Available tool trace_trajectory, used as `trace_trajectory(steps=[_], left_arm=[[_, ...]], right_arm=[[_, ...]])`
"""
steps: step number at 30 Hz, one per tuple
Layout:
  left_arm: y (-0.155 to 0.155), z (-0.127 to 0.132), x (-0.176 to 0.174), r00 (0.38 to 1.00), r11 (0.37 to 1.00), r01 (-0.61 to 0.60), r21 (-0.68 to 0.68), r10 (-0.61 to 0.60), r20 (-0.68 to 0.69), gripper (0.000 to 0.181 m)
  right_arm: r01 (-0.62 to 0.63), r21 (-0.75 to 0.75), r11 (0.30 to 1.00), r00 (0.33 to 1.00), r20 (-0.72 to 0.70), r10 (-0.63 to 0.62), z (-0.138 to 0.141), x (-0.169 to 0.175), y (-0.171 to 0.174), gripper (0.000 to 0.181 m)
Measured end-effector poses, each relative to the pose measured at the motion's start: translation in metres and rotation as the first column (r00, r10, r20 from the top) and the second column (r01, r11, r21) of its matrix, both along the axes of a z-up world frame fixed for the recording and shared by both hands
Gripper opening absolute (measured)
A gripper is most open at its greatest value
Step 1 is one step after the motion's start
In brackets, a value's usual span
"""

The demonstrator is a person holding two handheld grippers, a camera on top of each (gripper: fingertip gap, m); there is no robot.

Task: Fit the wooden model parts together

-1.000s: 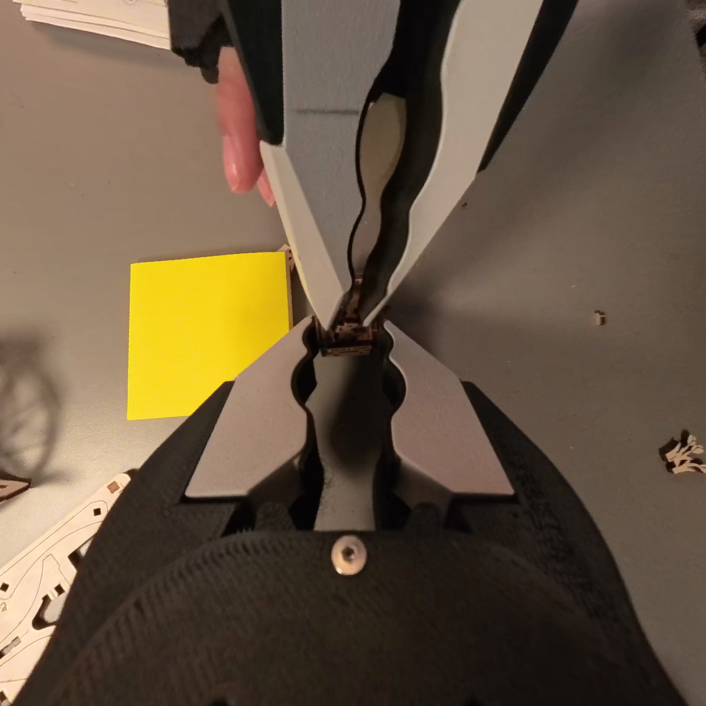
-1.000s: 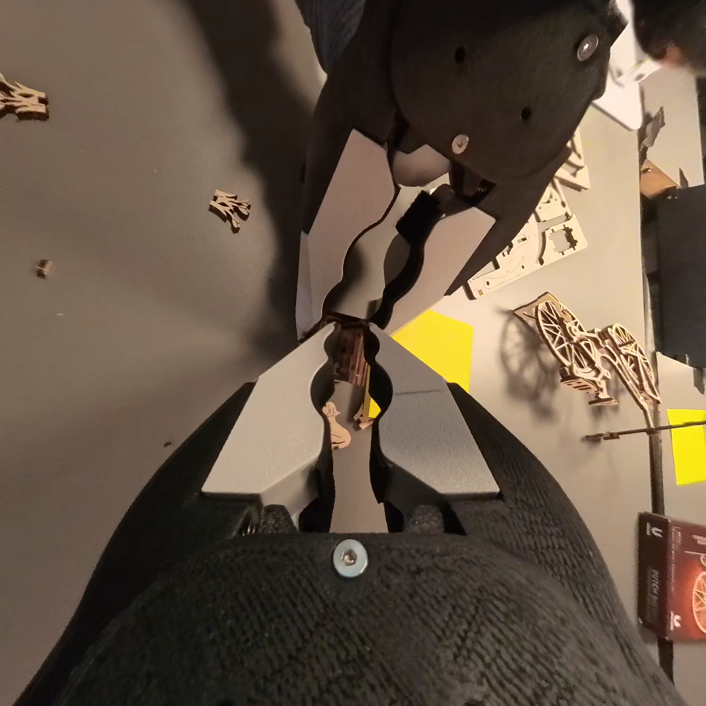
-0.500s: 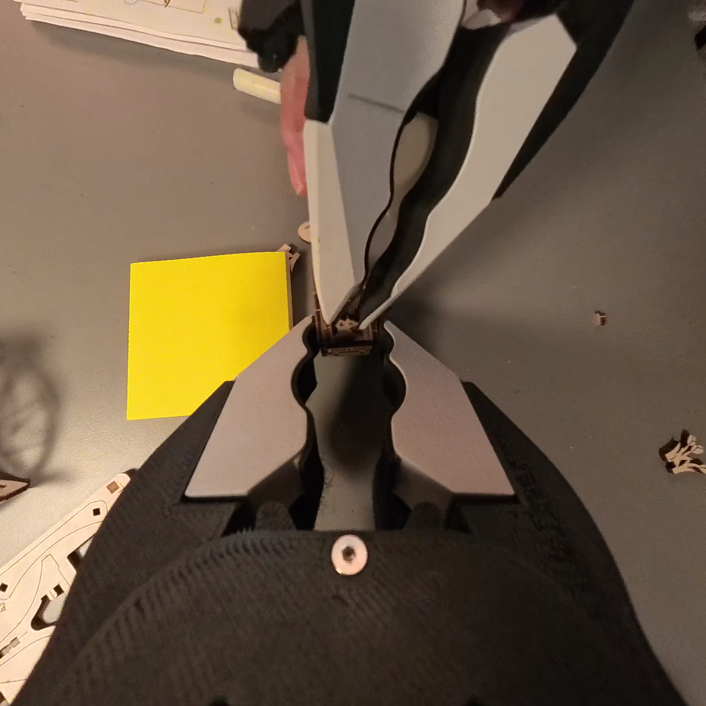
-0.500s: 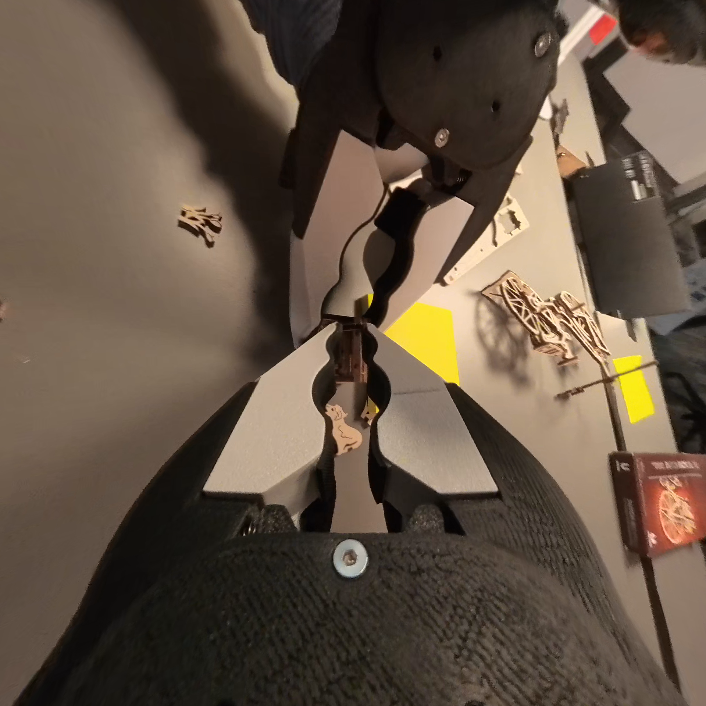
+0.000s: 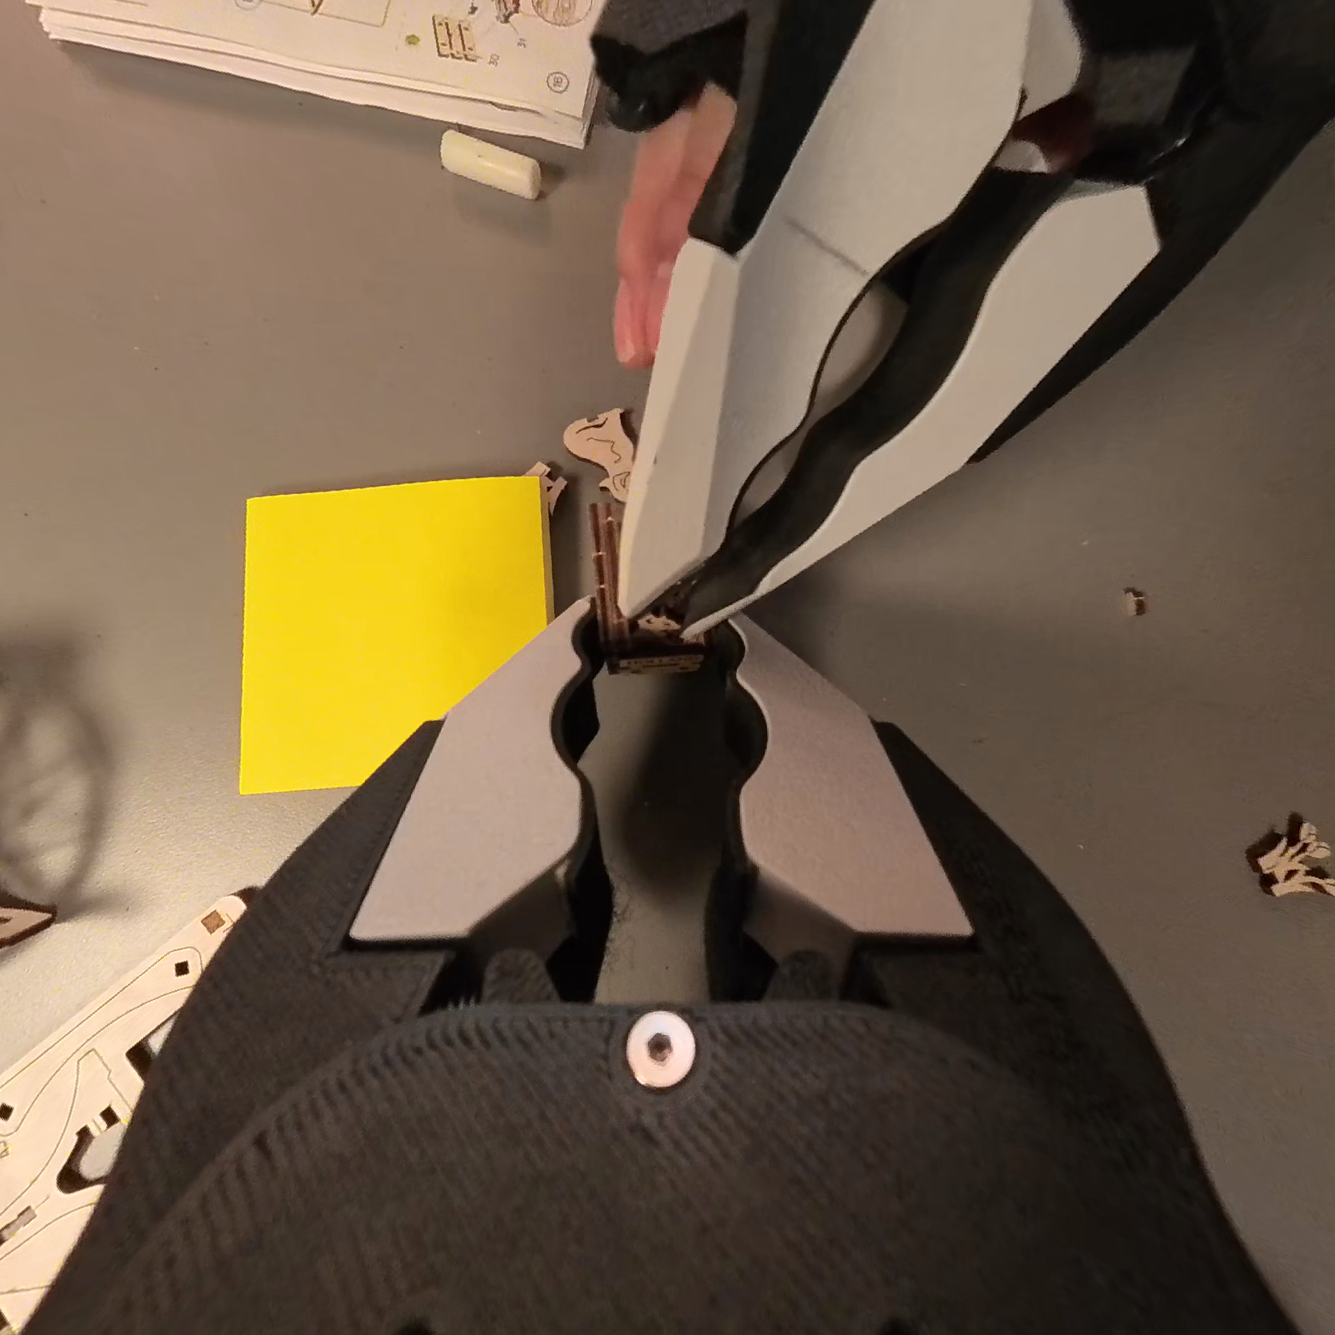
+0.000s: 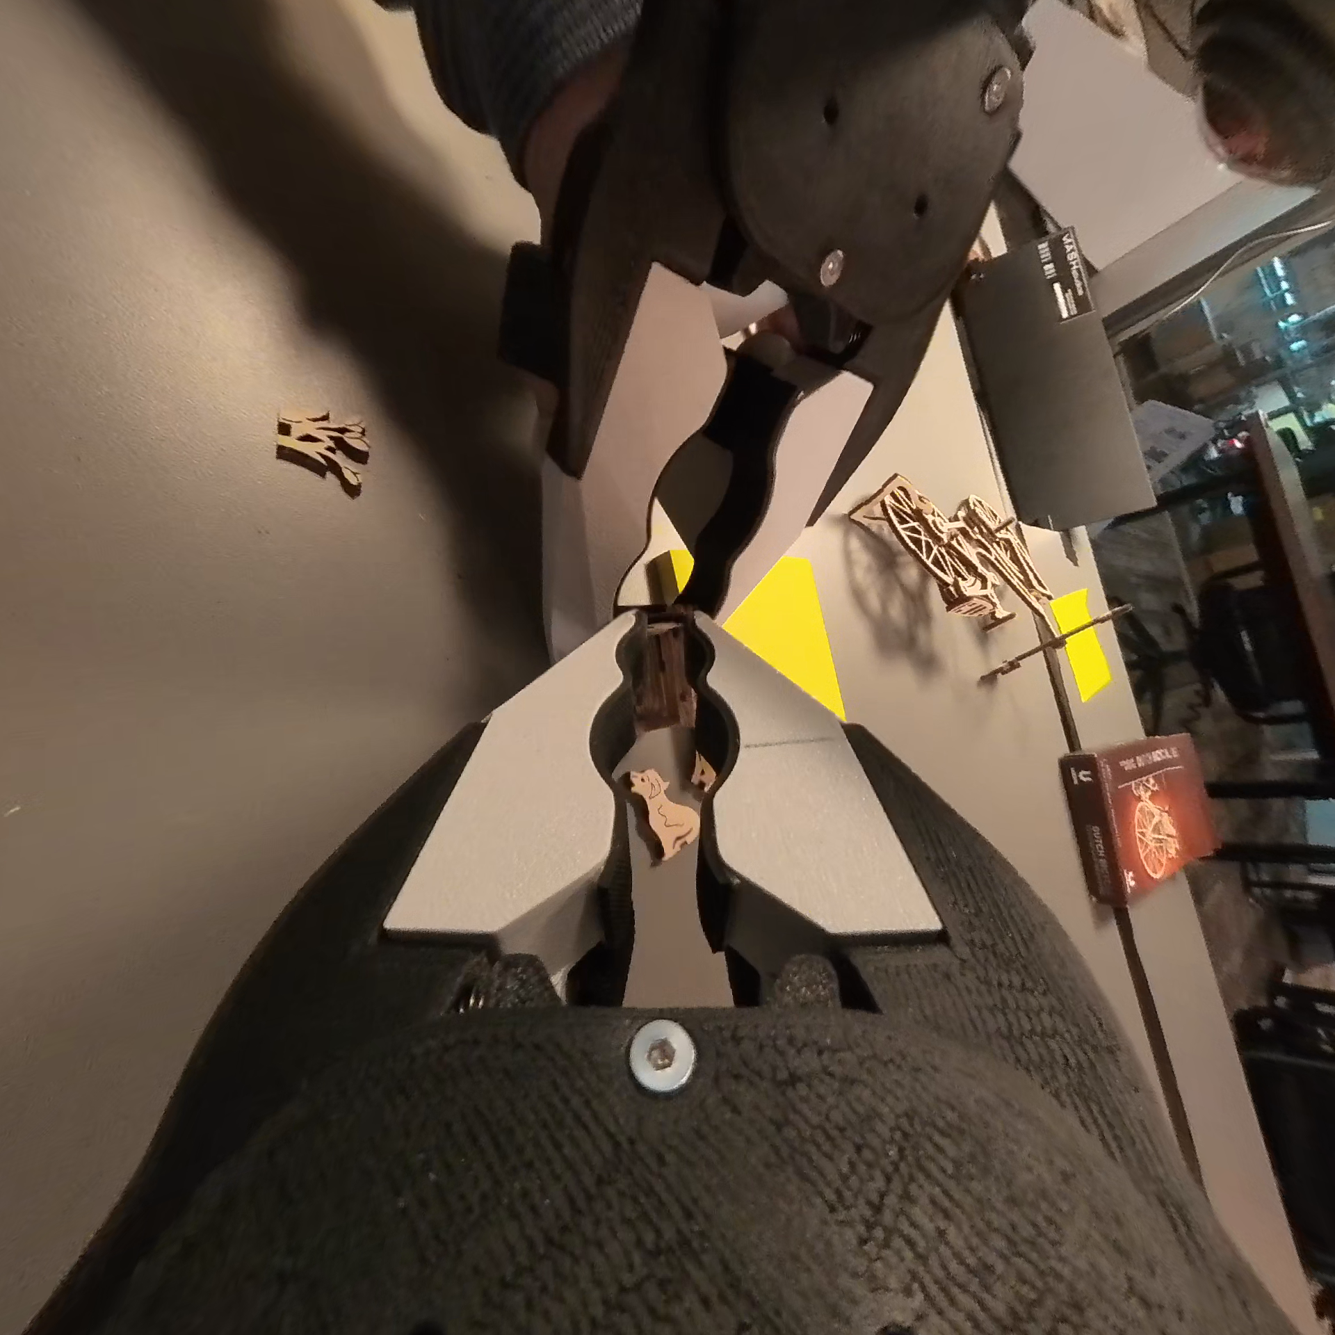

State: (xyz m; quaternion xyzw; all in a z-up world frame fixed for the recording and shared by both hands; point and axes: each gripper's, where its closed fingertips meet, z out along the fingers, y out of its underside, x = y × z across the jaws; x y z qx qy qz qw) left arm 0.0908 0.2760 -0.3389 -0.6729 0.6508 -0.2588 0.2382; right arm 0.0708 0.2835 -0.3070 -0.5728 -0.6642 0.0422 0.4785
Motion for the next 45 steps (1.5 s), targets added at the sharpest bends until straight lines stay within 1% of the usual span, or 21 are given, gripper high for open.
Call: trace_trajectory(steps=[10, 13, 17, 18, 24, 28, 31, 36, 40, 42, 45], left_arm=[[0.0, 0.0, 0.0, 1.0, 1.0, 0.003, -0.001, -0.003, 0.002, 0.028], [0.0, 0.0, 0.0, 1.0, 1.0, 0.003, -0.001, -0.003, 0.003, 0.028], [0.0, 0.0, 0.0, 1.0, 1.0, 0.005, -0.002, -0.005, 0.004, 0.028], [0.0, 0.0, 0.0, 1.0, 1.0, 0.005, -0.002, -0.005, 0.004, 0.028], [0.0, 0.0, 0.0, 1.0, 1.0, 0.005, -0.001, -0.005, 0.004, 0.028], [0.0, 0.0, 0.0, 1.0, 1.0, 0.004, 0.0, -0.004, 0.002, 0.028], [0.0, 0.0, 0.0, 1.0, 1.0, 0.004, 0.0, -0.004, 0.001, 0.028], [0.0, 0.0, 0.0, 1.0, 1.0, 0.004, 0.001, -0.004, 0.001, 0.028], [0.0, 0.0, 0.0, 1.0, 1.0, 0.004, 0.001, -0.004, 0.0, 0.028], [0.0, 0.0, 0.0, 1.0, 1.0, 0.004, 0.001, -0.004, 0.0, 0.028], [0.0, 0.0, 0.0, 1.0, 1.0, 0.004, 0.001, -0.004, 0.0, 0.028]], right_arm=[[-0.054, -0.043, 0.998, 0.997, -0.053, 0.051, 0.002, 0.008, -0.002, 0.019], [-0.062, -0.061, 0.996, 0.996, -0.071, 0.057, 0.006, 0.015, -0.001, 0.019], [-0.038, -0.119, 0.992, 0.996, -0.084, 0.029, 0.01, 0.024, 0.003, 0.017], [-0.03, -0.129, 0.991, 0.997, -0.075, 0.021, 0.009, 0.025, 0.004, 0.018], [0.02, -0.203, 0.979, 0.999, -0.023, -0.025, 0.006, 0.029, 0.012, 0.037], [0.053, -0.209, 0.976, 0.995, 0.093, -0.034, 0.002, 0.026, 0.018, 0.05], [0.063, -0.191, 0.98, 0.987, 0.155, -0.033, 0.002, 0.023, 0.023, 0.052], [0.043, -0.223, 0.974, 0.977, 0.215, 0.006, -0.001, 0.017, 0.021, 0.053], [0.045, -0.218, 0.975, 0.961, 0.275, 0.018, -0.005, 0.017, 0.023, 0.053], [0.053, -0.208, 0.977, 0.954, 0.298, 0.011, -0.007, 0.016, 0.026, 0.056], [0.049, -0.208, 0.977, 0.949, 0.315, 0.019, -0.007, 0.016, 0.026, 0.055]])
